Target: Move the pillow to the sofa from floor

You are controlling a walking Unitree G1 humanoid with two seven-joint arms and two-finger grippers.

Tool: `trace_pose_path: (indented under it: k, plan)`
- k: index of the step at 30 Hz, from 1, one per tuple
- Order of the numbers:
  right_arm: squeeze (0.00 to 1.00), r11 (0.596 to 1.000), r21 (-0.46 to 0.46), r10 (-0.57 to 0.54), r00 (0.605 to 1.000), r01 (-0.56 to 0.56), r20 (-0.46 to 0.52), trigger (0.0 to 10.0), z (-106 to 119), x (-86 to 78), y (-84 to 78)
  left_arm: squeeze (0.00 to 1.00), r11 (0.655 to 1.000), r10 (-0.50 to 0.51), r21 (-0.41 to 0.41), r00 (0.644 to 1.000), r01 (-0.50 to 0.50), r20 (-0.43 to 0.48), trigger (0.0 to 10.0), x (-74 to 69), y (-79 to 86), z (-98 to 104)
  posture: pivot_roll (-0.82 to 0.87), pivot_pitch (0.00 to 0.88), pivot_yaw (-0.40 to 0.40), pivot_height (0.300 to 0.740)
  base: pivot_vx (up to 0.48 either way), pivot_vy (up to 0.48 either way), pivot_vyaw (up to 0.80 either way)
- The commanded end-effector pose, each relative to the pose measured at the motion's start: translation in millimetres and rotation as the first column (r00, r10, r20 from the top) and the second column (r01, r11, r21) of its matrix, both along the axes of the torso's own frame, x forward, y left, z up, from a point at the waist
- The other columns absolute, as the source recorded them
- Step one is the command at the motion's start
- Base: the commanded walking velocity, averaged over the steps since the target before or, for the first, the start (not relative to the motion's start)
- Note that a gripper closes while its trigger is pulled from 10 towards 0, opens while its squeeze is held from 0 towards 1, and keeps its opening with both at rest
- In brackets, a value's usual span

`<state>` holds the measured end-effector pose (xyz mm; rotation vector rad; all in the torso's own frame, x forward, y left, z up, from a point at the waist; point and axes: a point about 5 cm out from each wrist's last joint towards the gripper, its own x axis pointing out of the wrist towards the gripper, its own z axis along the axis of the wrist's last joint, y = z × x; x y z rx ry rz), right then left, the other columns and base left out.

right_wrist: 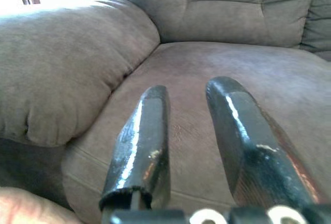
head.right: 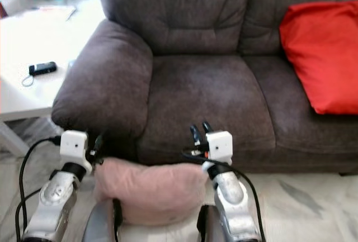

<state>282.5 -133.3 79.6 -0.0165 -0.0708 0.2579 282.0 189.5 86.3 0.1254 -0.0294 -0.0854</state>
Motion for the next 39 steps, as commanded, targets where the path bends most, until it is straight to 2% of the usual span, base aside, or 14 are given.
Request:
trace_pose_path:
  k: [1,5,6,9,12,15,16,21,24,32,39]
  plan:
    - [0.0,1.0,0.0,-0.001,1.0,0.001,-0.008,10.0,0.2,-1.4,-3.1,0.0,0.999,0.038,-0.032,0.993,-0.042,-0.113,10.0,-2.4,7.5,-17.3,0.13,0.07,-0.057,0.53,0.0,0.0,0.0]
    - [0.0,1.0,-0.007,0.019,1.0,-0.019,-0.01,10.0,1.2,-1.7,-1.4,0.0,0.991,0.105,-0.061,0.967,-0.122,-0.233,10.0,-3.1,20.6,-34.1,0.12,0.082,-0.062,0.53,0.0,0.0,0.0]
    - [0.0,1.0,-0.007,0.019,1.0,-0.019,-0.01,10.0,1.2,-1.7,-1.4,0.0,0.991,0.105,-0.061,0.967,-0.122,-0.233,10.0,-3.1,20.6,-34.1,0.12,0.082,-0.062,0.53,0.0,0.0,0.0]
    - [0.0,0.999,-0.014,0.031,1.0,-0.031,-0.004,10.0,4.4,-2.4,-2.2,0.0,0.977,0.175,-0.064,0.932,-0.205,-0.317,10.0,-1.4,33.5,-48.0,0.1,0.093,-0.067,0.53,0.0,0.0,0.0]
    - [0.0,0.999,-0.02,0.035,0.999,-0.035,0.001,10.0,8.1,-3.2,-4.5,0.0,0.968,0.202,-0.069,0.911,-0.242,-0.359,10.0,3.0,41.3,-54.4,0.08,0.104,-0.072,0.53,0.0,0.0,0.0]
    - [0.0,0.999,-0.028,0.04,0.999,-0.04,0.005,10.0,10.1,-3.3,-6.4,0.0,0.967,0.204,-0.068,0.905,-0.246,-0.374,10.0,6.4,43.6,-56.0,0.07,0.105,-0.078,0.53,0.0,0.0,0.0]
    - [0.0,0.999,-0.031,0.042,0.999,-0.042,0.007,10.0,11.2,-3.4,-7.1,1.0,0.964,0.204,-0.079,0.9,-0.252,-0.384,10.0,8.3,45.0,-56.7,0.07,0.105,-0.078,0.53,0.0,0.0,0.0]
    - [0.0,0.997,-0.047,0.06,0.998,-0.059,0.019,10.0,19.4,-2.2,-8.4,1.0,0.956,0.205,-0.102,0.876,-0.275,-0.437,10.0,20.0,48.6,-58.3,0.05,0.118,-0.088,0.53,0.0,0.0,0.0]
    - [0.0,0.996,-0.054,0.072,0.997,-0.071,0.026,10.0,23.7,-1.4,-7.1,1.0,0.951,0.203,-0.116,0.863,-0.286,-0.463,10.0,21.5,49.2,-61.0,0.04,0.109,-0.089,0.53,0.0,0.0,0.0]
    - [0.0,0.995,-0.069,0.071,0.996,-0.068,0.048,10.0,36.2,4.1,-11.5,1.0,0.944,0.21,-0.127,0.853,-0.304,-0.478,10.0,24.2,47.9,-62.8,0.01,0.093,-0.084,0.53,0.0,0.0,0.0]
    - [0.0,0.997,-0.064,0.059,0.991,-0.052,0.117,10.0,62.6,9.8,-15.6,1.0,0.938,0.242,-0.106,0.846,-0.329,-0.474,10.0,30.3,51.7,-56.8,-0.01,0.1,-0.075,0.53,0.0,0.0,0.0]
